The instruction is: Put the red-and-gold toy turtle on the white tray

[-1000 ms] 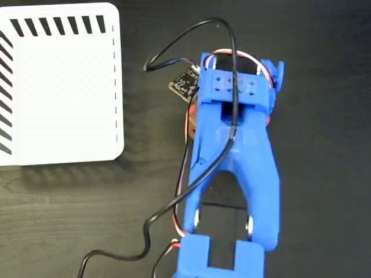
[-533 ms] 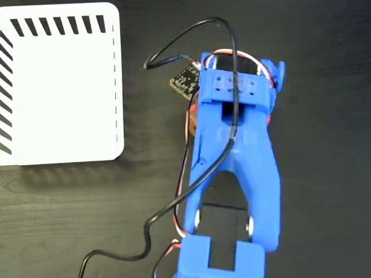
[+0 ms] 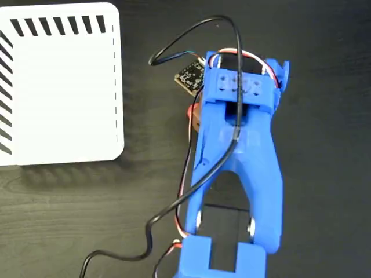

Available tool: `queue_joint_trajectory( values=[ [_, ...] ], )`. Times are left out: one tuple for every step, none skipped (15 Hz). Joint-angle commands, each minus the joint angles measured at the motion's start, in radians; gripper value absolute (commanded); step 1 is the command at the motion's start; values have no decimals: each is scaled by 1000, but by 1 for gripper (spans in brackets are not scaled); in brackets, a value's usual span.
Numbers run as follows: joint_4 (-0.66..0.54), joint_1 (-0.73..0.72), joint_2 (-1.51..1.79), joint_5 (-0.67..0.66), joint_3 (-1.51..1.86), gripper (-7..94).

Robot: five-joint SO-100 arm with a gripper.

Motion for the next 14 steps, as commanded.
queue_joint_trajectory(
  values=[
    [109,6,100,-15,-55,0],
    [173,8,132,-26,-114,0],
    [233,11,163,-29,-184,0],
    [299,12,183,-34,-267,0],
    [365,8,195,-38,-350,0],
    [420,0,210,-49,-431,0],
    [457,-6,229,-52,-503,0],
    [465,-9,250,-52,-546,0],
    [465,-15,265,-51,-551,0],
    [465,-28,276,-51,-535,0],
    [463,-44,284,-52,-509,0],
    [462,-66,291,-54,-495,0],
    [459,-104,305,-57,-495,0],
    [454,-161,321,-63,-495,0]
  ],
)
